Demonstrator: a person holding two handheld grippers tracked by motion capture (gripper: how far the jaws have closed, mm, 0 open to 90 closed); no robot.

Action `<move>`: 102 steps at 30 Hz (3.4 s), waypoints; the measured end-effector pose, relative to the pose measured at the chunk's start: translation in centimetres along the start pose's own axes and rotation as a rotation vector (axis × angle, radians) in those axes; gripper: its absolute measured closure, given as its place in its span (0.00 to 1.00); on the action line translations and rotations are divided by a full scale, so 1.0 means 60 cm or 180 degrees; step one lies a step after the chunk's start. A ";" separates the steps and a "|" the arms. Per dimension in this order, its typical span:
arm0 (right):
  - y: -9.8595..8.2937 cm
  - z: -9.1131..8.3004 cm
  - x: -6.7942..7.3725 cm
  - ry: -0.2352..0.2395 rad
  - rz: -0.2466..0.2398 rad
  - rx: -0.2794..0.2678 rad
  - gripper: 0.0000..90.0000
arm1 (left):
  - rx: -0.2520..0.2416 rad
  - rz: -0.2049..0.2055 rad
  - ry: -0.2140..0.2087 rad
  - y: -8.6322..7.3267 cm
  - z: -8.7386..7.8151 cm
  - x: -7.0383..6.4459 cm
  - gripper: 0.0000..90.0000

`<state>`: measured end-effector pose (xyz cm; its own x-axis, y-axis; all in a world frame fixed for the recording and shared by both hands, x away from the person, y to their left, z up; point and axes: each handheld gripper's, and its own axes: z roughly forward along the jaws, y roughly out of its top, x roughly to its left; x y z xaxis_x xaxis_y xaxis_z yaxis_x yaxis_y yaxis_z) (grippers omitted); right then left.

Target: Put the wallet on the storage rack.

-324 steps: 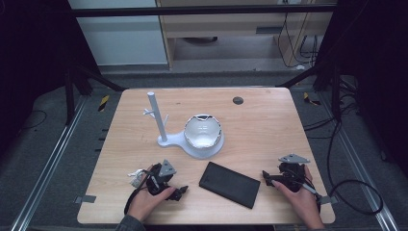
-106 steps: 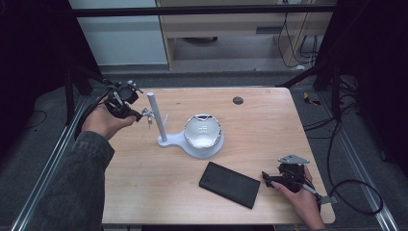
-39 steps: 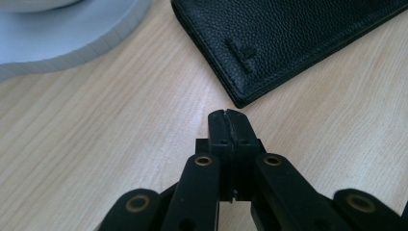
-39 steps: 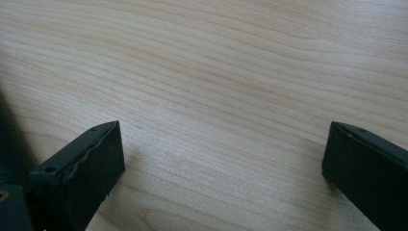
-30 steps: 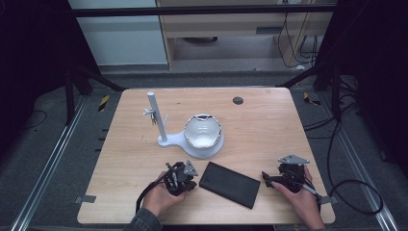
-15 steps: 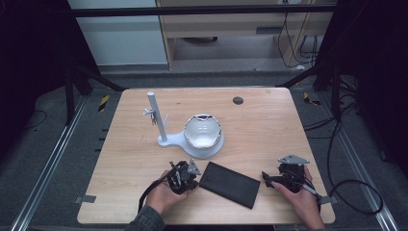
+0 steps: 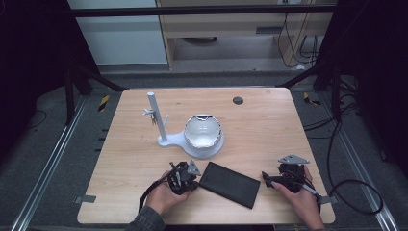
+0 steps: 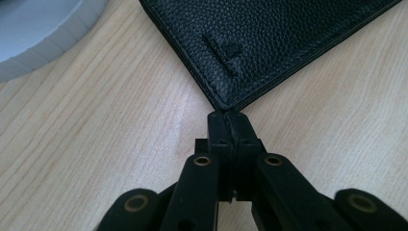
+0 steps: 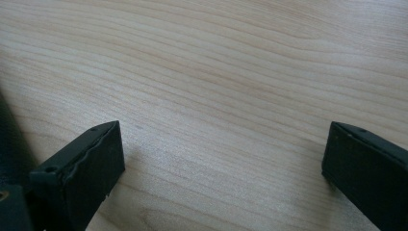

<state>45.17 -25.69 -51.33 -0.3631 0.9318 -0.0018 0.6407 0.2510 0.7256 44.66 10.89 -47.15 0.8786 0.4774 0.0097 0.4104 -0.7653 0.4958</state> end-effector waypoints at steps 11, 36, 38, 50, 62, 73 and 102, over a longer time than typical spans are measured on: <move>-0.002 -0.003 0.000 0.0020 -0.0005 -0.0018 0.05 | -0.0528 -0.0156 -0.0071 0.013 -0.034 0.013 0.99; 0.142 -0.133 0.099 0.0818 -0.1163 0.0166 0.18 | -0.0601 -0.0075 -0.0133 0.135 -0.023 0.033 0.96; 0.146 -0.124 0.112 0.0835 -0.1301 0.0295 0.22 | -0.0618 -0.0078 -0.0135 0.138 -0.021 0.033 0.96; 0.167 -0.055 0.143 0.0872 -0.1715 0.0861 0.42 | -0.0633 -0.0084 -0.0154 0.139 -0.018 0.035 0.96; 0.167 -0.019 0.163 0.0885 -0.1807 0.1072 0.55 | -0.0644 -0.0079 -0.0170 0.141 -0.017 0.034 0.96; 0.164 -0.007 0.169 0.0847 -0.1875 0.1220 0.64 | -0.0656 -0.0080 -0.0180 0.141 -0.016 0.033 0.95; 0.157 -0.124 0.093 0.0637 -0.1932 0.0385 0.94 | -0.1067 -0.0080 0.0212 0.085 -0.132 0.020 0.16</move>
<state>44.16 -20.09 -39.40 -0.7960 0.5511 -0.2503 0.3495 0.7561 0.5533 45.85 10.98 -37.72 0.8468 0.5300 0.0450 0.3190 -0.5738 0.7543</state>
